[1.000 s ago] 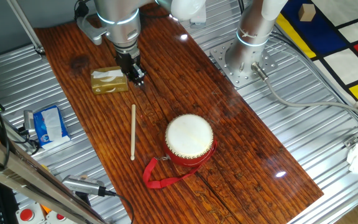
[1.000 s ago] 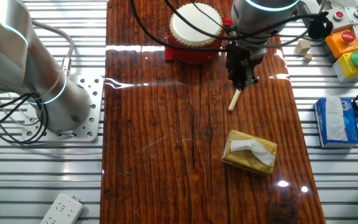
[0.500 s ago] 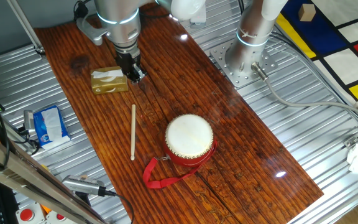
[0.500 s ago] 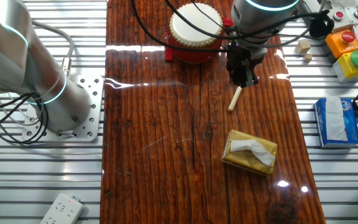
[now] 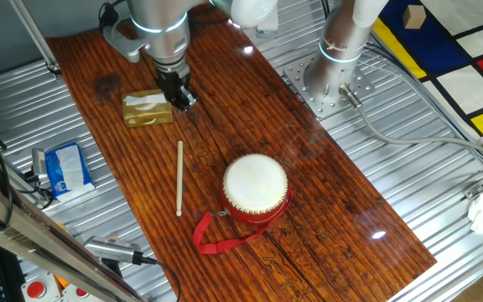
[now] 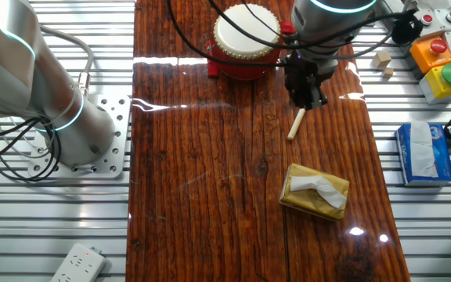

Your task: Play the drum

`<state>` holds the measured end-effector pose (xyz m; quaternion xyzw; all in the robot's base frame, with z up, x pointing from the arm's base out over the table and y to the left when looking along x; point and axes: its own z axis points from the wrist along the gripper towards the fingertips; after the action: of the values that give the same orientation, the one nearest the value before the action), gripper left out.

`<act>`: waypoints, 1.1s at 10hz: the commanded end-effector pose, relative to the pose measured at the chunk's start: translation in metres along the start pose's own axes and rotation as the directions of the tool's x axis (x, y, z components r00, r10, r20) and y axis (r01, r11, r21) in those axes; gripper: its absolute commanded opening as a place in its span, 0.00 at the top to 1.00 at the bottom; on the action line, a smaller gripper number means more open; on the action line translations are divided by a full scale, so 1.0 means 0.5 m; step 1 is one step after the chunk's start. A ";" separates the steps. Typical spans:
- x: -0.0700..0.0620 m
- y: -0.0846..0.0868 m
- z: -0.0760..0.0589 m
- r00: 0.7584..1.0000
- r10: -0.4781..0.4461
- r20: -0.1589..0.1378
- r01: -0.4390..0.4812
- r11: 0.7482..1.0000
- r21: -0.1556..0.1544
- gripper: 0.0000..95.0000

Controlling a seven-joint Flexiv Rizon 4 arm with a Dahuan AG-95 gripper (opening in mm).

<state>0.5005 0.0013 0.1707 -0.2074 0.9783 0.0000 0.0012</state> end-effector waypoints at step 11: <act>-0.034 0.023 0.085 0.834 -0.549 -0.058 0.552 0.832 0.050 0.60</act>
<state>0.5107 0.0193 0.1256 -0.4955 0.8678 -0.0357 -0.0130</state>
